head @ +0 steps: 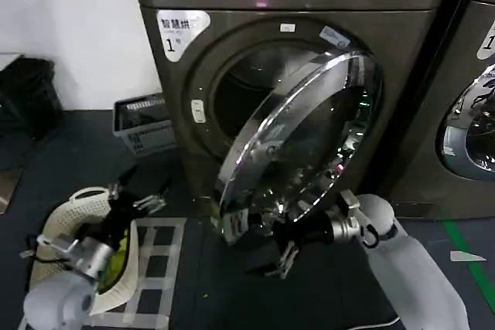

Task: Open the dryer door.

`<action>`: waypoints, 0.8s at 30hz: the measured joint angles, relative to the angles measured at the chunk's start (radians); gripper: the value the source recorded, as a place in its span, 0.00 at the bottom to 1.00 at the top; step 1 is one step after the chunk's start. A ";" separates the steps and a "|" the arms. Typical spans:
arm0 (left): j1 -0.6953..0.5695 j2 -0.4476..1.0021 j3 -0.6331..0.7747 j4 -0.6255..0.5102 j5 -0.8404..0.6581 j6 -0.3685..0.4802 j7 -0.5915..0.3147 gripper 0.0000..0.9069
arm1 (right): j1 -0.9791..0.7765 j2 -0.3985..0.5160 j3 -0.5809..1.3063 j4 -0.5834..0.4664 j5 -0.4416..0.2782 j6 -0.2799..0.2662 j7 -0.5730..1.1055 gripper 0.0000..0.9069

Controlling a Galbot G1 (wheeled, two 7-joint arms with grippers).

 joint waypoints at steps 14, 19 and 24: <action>-0.173 0.092 0.175 0.103 -0.155 -0.054 0.002 1.00 | -0.079 -0.038 0.043 0.071 0.003 0.019 0.000 1.00; -0.244 0.107 0.270 0.143 -0.161 -0.059 0.006 1.00 | -0.114 -0.057 0.080 0.089 0.013 0.026 0.000 1.00; -0.308 0.111 0.357 0.170 -0.166 -0.058 0.018 1.00 | -0.169 -0.085 0.138 0.114 0.019 0.039 0.000 1.00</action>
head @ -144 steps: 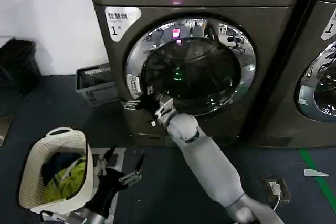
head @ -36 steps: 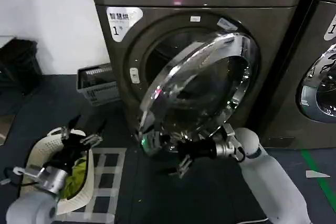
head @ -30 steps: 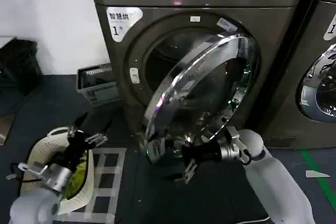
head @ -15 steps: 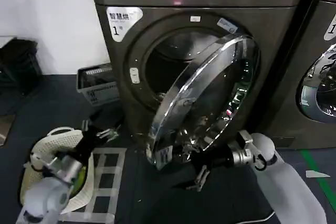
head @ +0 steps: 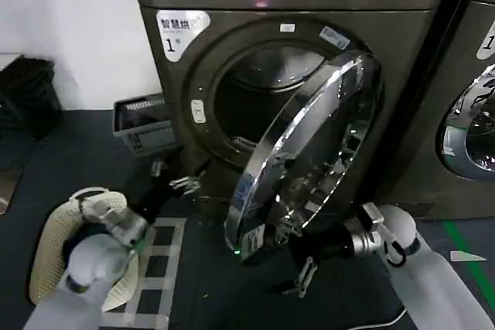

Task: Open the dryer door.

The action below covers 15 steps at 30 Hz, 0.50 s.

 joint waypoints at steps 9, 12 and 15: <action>-0.102 -0.011 0.136 0.035 -0.001 -0.002 0.033 1.00 | -0.110 -0.015 0.154 -0.006 -0.026 0.015 0.001 1.00; -0.133 -0.013 0.179 0.051 -0.011 -0.005 0.037 1.00 | -0.141 -0.021 0.220 -0.024 -0.025 0.019 0.001 1.00; -0.164 -0.016 0.221 0.058 -0.011 -0.006 0.050 1.00 | -0.171 -0.027 0.293 -0.041 -0.019 0.024 0.001 1.00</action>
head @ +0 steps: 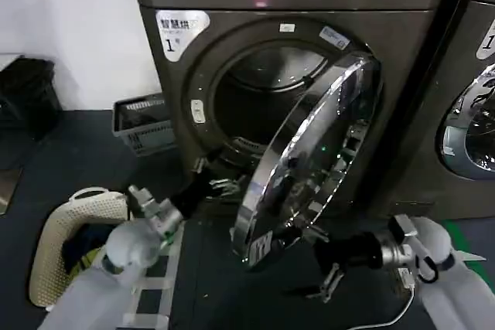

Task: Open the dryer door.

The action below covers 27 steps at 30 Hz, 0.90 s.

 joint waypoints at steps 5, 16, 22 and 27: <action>-0.047 -0.008 0.061 0.010 -0.006 -0.002 0.019 1.00 | -0.054 0.007 0.152 -0.030 0.010 0.013 0.001 1.00; -0.091 -0.021 0.160 0.011 -0.007 0.001 0.061 1.00 | -0.141 0.033 0.476 -0.093 0.016 0.021 0.006 1.00; -0.102 -0.022 0.195 0.007 -0.007 0.003 0.070 1.00 | -0.163 0.035 0.648 -0.133 0.015 0.020 0.063 1.00; -0.109 -0.025 0.227 0.005 -0.003 0.003 0.077 1.00 | -0.191 0.043 0.790 -0.151 0.027 0.000 0.178 1.00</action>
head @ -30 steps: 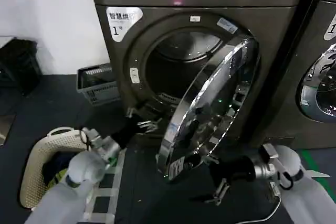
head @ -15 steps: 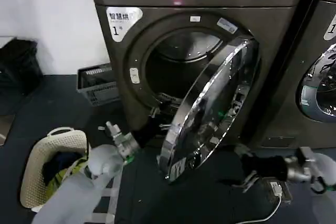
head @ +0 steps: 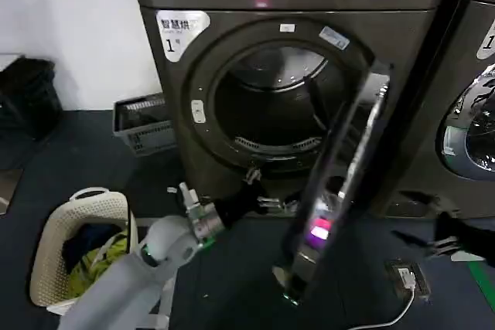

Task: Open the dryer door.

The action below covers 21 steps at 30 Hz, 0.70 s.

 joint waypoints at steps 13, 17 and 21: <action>-0.046 -0.049 0.096 0.017 0.002 0.016 0.001 1.00 | -0.112 0.054 0.261 0.048 -0.030 0.026 0.573 1.00; -0.059 -0.067 0.136 0.026 0.003 0.016 0.004 1.00 | -0.155 0.078 0.325 0.061 -0.039 0.005 0.785 1.00; -0.073 -0.085 0.179 0.040 0.004 0.013 0.006 1.00 | -0.200 0.101 0.391 0.075 -0.092 -0.010 0.900 1.00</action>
